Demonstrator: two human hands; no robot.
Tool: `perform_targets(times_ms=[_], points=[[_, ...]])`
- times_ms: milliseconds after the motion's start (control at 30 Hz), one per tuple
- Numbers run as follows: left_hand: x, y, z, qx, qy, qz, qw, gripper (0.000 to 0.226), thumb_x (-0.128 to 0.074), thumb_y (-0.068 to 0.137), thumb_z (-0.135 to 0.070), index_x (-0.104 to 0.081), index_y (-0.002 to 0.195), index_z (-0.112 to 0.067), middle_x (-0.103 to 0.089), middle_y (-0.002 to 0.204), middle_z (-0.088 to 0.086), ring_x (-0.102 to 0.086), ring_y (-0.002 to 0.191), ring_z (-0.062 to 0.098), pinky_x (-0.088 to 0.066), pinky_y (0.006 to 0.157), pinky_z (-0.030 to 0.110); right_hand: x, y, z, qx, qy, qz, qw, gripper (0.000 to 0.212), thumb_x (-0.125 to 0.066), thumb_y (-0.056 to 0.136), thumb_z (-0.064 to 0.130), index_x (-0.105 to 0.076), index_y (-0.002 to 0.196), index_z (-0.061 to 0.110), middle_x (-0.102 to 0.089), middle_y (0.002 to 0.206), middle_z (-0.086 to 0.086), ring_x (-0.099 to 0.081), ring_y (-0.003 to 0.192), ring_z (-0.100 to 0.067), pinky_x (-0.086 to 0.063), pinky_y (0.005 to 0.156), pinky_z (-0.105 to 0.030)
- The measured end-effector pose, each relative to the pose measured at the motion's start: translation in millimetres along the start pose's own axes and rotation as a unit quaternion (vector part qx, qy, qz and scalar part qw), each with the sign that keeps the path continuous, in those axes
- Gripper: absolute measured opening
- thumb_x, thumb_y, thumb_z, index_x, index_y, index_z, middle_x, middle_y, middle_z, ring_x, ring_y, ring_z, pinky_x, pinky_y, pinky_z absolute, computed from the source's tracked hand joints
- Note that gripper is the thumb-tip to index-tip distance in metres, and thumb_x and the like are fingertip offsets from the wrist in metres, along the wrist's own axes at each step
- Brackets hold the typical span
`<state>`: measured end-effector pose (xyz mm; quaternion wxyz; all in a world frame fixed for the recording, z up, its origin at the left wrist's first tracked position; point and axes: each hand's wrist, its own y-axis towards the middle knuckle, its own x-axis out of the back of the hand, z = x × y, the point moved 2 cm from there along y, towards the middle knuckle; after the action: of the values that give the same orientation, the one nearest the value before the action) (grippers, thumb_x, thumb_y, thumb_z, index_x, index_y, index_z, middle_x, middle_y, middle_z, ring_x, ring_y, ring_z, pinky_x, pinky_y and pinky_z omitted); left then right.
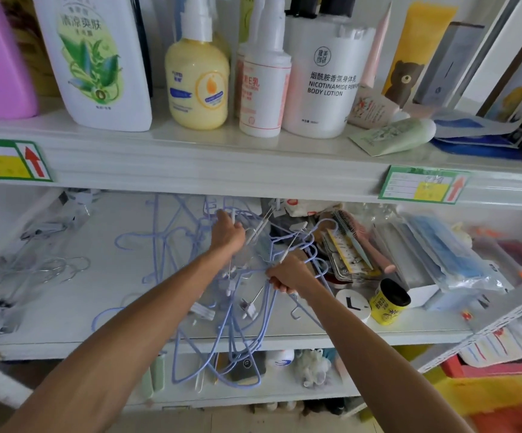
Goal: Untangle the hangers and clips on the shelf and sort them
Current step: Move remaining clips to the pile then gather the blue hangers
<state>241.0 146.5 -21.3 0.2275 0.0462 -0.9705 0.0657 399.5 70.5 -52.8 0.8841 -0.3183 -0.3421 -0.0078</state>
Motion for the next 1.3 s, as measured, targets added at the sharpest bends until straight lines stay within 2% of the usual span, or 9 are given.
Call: perform_targets(times_ms=[100,200,367,467,600,767,867,1067,1300], points=[[36.9,2.1,-3.2,0.029,-0.158,-0.018,0.987,0.005,-0.053,0.099,-0.009,-0.052,0.101,-0.005,-0.066,0.083,0.014,-0.065,0.052,0.015,-0.055,0.045,0.026,4.2,0.9,0.7,0.008,-0.012,-0.021,1.0,0.036,-0.06,0.092,0.023,-0.055,0.058,0.011,-0.055,0.043,-0.001,-0.044,0.029,-0.01,-0.034,0.035,-0.016],[77.6,-7.8,11.3,0.04,-0.251,0.025,0.967,0.021,-0.054,0.097,0.002,-0.053,0.077,-0.005,-0.057,0.068,0.01,-0.059,0.04,0.007,-0.057,0.045,0.026,5.2,-7.2,2.9,0.038,-0.07,-0.088,0.993,0.031,-0.062,0.089,0.031,-0.062,0.066,0.011,-0.063,0.055,-0.001,-0.056,0.042,-0.011,-0.043,0.044,-0.019],[141.6,-31.7,54.3,0.082,-0.261,0.029,0.962,0.005,-0.055,0.094,0.009,-0.058,0.09,0.01,-0.058,0.081,0.024,-0.062,0.043,0.011,-0.059,0.048,0.03,-19.9,-54.3,50.9,0.101,-0.245,-0.212,0.941,0.03,-0.053,0.088,0.026,-0.063,0.11,0.008,-0.065,0.113,-0.016,-0.063,0.105,-0.035,-0.053,0.088,-0.042],[178.5,-40.7,76.9,0.09,-0.255,0.043,0.962,0.009,-0.053,0.094,0.01,-0.054,0.099,0.017,-0.061,0.076,0.025,-0.068,0.051,0.017,-0.062,0.06,0.037,-67.7,-74.1,113.3,0.204,-0.162,-0.123,0.958,0.029,-0.05,0.094,0.025,-0.058,0.114,0.006,-0.07,0.103,-0.015,-0.069,0.091,-0.03,-0.055,0.083,-0.037],[230.7,-47.0,107.8,0.105,-0.212,0.058,0.97,0.013,-0.054,0.092,0.008,-0.064,0.083,0.01,-0.071,0.066,0.015,-0.072,0.084,0.033,-0.056,0.092,0.049,-140.3,-87.0,179.3,0.224,0.042,0.015,0.974,0.042,-0.052,0.096,0.039,-0.071,0.088,0.003,-0.068,0.059,-0.008,-0.056,0.04,-0.013,-0.042,0.044,-0.02],[298.9,-47.1,139.1,0.094,-0.197,0.037,0.975,0.018,-0.056,0.093,0.008,-0.065,0.078,0.004,-0.071,0.071,0.017,-0.07,0.083,0.032,-0.057,0.089,0.043,-212.3,-92.3,226.4,0.269,0.039,0.045,0.961,0.027,-0.06,0.092,0.025,-0.071,0.077,0.005,-0.067,0.06,-0.003,-0.055,0.047,-0.013,-0.044,0.05,-0.025],[331.6,-34.6,159.5,0.1,-0.196,0.048,0.974,0.018,-0.051,0.095,0.01,-0.059,0.08,0.005,-0.069,0.073,0.017,-0.07,0.077,0.026,-0.06,0.085,0.039,-243.5,-85.7,244.3,0.253,0.005,0.006,0.967,0.034,-0.059,0.09,0.035,-0.063,0.104,0.005,-0.064,0.084,-0.005,-0.058,0.074,-0.022,-0.044,0.067,-0.027],[375.6,6.3,182.1,0.087,-0.109,0.06,0.988,0.009,-0.058,0.09,0.01,-0.062,0.083,0.006,-0.072,0.089,0.025,-0.074,0.083,0.028,-0.06,0.084,0.039,-285.0,-59.7,270.1,0.222,-0.022,0.055,0.973,0.028,-0.061,0.087,0.024,-0.07,0.091,-0.002,-0.072,0.081,-0.018,-0.061,0.066,-0.026,-0.052,0.06,-0.034],[388.3,55.7,197.5,0.009,0.264,0.048,0.963,0.009,-0.078,0.066,-0.01,-0.071,0.064,-0.004,-0.068,0.063,0.003,-0.067,0.063,0.016,-0.052,0.053,0.028,-319.7,-20.5,286.4,0.181,-0.004,0.048,0.982,0.024,-0.056,0.094,0.016,-0.068,0.102,-0.003,-0.071,0.083,-0.013,-0.067,0.067,-0.021,-0.057,0.063,-0.027]])
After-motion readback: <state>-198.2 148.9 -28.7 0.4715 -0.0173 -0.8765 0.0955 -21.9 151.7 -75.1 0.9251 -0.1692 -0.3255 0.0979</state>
